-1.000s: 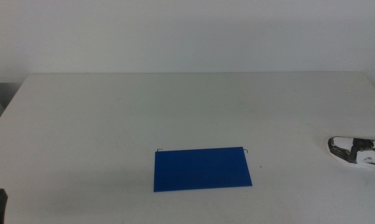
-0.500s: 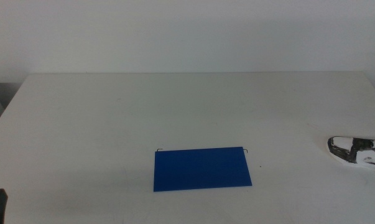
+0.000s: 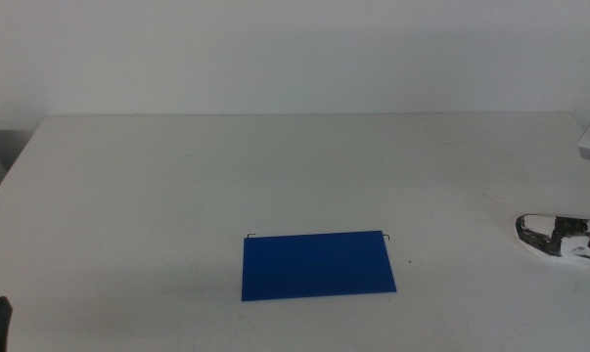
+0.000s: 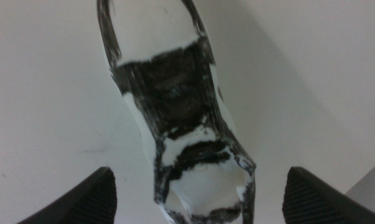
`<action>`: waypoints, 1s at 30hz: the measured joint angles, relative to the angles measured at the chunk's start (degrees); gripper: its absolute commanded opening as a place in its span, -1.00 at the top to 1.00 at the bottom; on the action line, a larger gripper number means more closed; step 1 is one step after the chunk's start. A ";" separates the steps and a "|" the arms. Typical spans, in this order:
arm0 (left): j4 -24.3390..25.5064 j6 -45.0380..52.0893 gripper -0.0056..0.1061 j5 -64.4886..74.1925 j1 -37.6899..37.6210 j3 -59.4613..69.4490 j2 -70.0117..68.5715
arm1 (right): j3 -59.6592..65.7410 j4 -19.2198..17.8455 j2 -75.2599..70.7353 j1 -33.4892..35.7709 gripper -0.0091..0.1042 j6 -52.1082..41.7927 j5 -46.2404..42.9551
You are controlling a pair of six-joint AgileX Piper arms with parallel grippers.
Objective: Use one arm to grab the shoe from the table and place it on the mat.
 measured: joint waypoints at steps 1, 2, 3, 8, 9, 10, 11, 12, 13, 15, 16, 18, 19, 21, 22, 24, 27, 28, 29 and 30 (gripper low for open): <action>0.00 0.00 -0.78 0.00 0.00 0.00 0.00 | 0.00 -0.12 0.33 -0.21 -0.78 -0.39 -0.06; 0.00 0.00 -0.78 0.00 0.00 0.00 0.00 | 0.00 -0.11 0.75 -0.41 -0.78 -0.84 -0.06; 0.00 0.00 -0.78 0.00 0.00 0.00 0.00 | 0.00 -0.11 1.12 -0.55 -0.78 -1.21 -0.20; 0.00 0.00 -0.78 0.00 0.00 0.00 0.00 | -0.04 -0.27 3.52 -0.61 -0.72 -2.30 -1.53; 0.00 0.00 -0.78 0.00 0.00 0.00 0.00 | -0.04 -0.27 3.77 -0.61 -0.69 -2.30 -1.85; 0.00 0.00 -0.78 0.00 0.00 0.00 0.00 | -0.04 -0.27 4.06 -0.61 -0.66 -2.30 -2.12; 0.00 0.00 -0.78 0.00 0.00 0.00 0.00 | -0.04 -0.27 4.24 -0.61 -0.62 -2.30 -2.26; 0.00 0.00 -0.78 0.00 0.00 0.00 0.00 | -0.04 -0.27 4.47 -0.61 -0.59 -2.35 -2.42; 0.00 0.00 -0.78 0.00 0.00 0.00 0.00 | -0.10 -0.27 4.74 -0.61 -0.55 -2.35 -2.60; 0.00 0.00 -0.78 0.00 0.00 0.00 0.00 | -0.11 -0.27 5.37 -0.61 -0.47 -2.35 -2.73; 0.00 0.00 -0.78 0.00 0.00 0.00 0.00 | -0.11 -0.27 5.76 -0.61 -0.42 -2.35 -2.80; 0.00 0.00 -0.78 0.00 0.00 0.00 0.00 | -0.11 -0.27 6.31 -0.61 -0.30 -2.35 -2.87; 0.00 0.00 -0.78 0.00 0.00 0.00 0.00 | -0.11 -0.27 6.50 -0.61 -0.23 -2.35 -2.87; 0.00 0.00 -0.78 0.00 0.00 0.00 0.00 | -0.11 -0.27 6.85 -0.61 -0.08 -2.35 -2.91; 0.00 0.00 -0.78 0.00 0.00 0.00 0.00 | -0.11 -0.27 6.98 -0.61 0.03 -2.35 -2.91; 0.00 0.00 -0.78 0.00 0.00 0.00 0.00 | -0.11 -0.27 7.05 -0.61 0.28 -2.48 -2.93; 0.00 0.00 -0.78 0.00 0.00 0.00 0.00 | -0.11 -0.22 7.05 -0.61 0.81 -2.49 -2.91; 0.00 0.00 -0.78 0.00 0.00 0.00 0.00 | -0.11 -0.22 7.00 -0.61 0.91 -2.49 -2.76; 0.00 0.00 -0.78 0.00 0.00 0.00 0.00 | -0.11 -0.22 6.81 -0.61 0.91 -2.55 -2.46; 0.00 0.00 -0.78 0.00 0.00 0.00 0.00 | -0.11 -0.17 6.58 -0.61 0.91 -2.55 -2.29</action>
